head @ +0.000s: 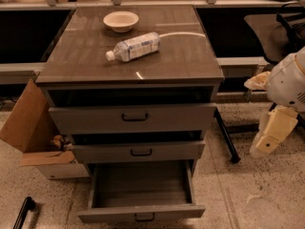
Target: Close bottom drawer
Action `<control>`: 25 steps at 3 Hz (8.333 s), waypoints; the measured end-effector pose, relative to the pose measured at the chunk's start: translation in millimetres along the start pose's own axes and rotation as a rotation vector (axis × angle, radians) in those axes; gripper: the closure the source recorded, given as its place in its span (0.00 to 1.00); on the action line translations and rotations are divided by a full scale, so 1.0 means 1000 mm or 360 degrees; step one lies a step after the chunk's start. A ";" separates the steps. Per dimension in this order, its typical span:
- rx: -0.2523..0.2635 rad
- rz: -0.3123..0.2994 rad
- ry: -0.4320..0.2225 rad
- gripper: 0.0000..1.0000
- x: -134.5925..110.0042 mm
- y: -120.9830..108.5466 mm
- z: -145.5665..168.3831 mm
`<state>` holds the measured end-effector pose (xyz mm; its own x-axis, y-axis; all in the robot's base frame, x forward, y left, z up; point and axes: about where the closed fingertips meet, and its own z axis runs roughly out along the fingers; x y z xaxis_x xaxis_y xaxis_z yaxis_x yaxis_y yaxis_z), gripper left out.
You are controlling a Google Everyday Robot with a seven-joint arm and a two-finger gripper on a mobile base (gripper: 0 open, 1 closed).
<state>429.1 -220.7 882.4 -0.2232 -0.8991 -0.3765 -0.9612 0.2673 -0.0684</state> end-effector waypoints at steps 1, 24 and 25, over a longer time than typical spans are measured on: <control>-0.0117 0.0087 -0.0045 0.00 0.019 0.009 0.039; -0.0828 -0.0357 -0.0326 0.00 0.198 0.089 0.571; -0.0808 -0.0339 -0.0330 0.16 0.210 0.093 0.579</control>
Offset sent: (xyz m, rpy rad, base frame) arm -0.0433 -0.0001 -0.1642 0.1591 0.2980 -0.1097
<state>386.7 -183.7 262.1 -0.0295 -0.8144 -0.5795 -0.9501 -0.1573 0.2695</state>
